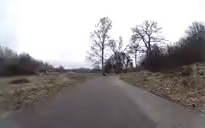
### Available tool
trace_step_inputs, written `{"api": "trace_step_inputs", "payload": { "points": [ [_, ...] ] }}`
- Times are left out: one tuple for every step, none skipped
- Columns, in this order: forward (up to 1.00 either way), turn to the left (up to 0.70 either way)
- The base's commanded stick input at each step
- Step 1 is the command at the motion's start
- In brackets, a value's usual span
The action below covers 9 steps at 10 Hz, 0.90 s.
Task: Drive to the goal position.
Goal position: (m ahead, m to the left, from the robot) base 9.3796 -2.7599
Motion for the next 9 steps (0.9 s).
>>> {"api": "trace_step_inputs", "payload": {
  "points": [
    [1.0,0.0],
    [1.0,0.0],
    [1.0,0.0],
    [1.0,0.0],
    [1.0,0.0],
    [1.0,0.0],
    [1.0,0.0],
    [1.0,0.0],
    [1.0,0.0]
  ]
}}
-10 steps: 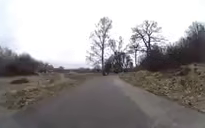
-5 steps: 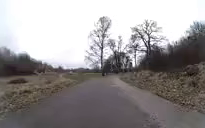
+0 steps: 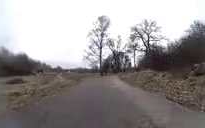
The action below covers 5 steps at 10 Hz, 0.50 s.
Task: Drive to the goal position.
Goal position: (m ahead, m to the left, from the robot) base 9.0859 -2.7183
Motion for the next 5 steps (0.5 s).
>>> {"api": "trace_step_inputs", "payload": {
  "points": [
    [1.0,0.0],
    [1.0,0.0],
    [1.0,0.0],
    [1.0,0.0],
    [1.0,0.0]
  ]
}}
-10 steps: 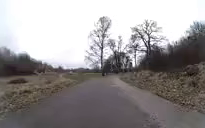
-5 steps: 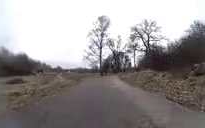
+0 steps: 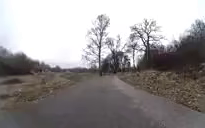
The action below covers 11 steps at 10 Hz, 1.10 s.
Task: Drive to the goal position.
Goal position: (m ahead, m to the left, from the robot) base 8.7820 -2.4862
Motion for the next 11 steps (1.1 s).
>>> {"api": "trace_step_inputs", "payload": {
  "points": [
    [1.0,0.0],
    [1.0,0.0],
    [1.0,0.0],
    [1.0,0.0],
    [1.0,0.0],
    [1.0,0.0],
    [1.0,0.0],
    [1.0,0.0],
    [1.0,0.0],
    [1.0,0.0],
    [1.0,0.0]
  ]
}}
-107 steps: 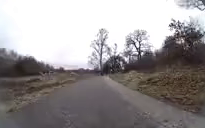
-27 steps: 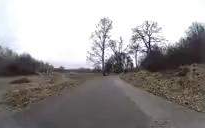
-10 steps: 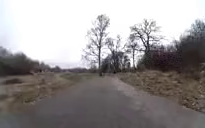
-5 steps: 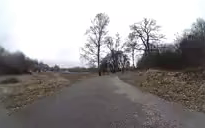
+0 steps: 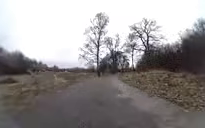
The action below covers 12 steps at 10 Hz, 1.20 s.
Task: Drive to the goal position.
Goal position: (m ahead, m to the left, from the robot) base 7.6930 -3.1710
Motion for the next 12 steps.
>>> {"api": "trace_step_inputs", "payload": {
  "points": [
    [1.0,0.0],
    [1.0,0.0],
    [1.0,0.0],
    [1.0,0.0],
    [1.0,0.0],
    [1.0,0.0],
    [1.0,0.0],
    [1.0,0.0],
    [1.0,0.0],
    [1.0,0.0],
    [1.0,0.0],
    [1.0,0.0]
  ]
}}
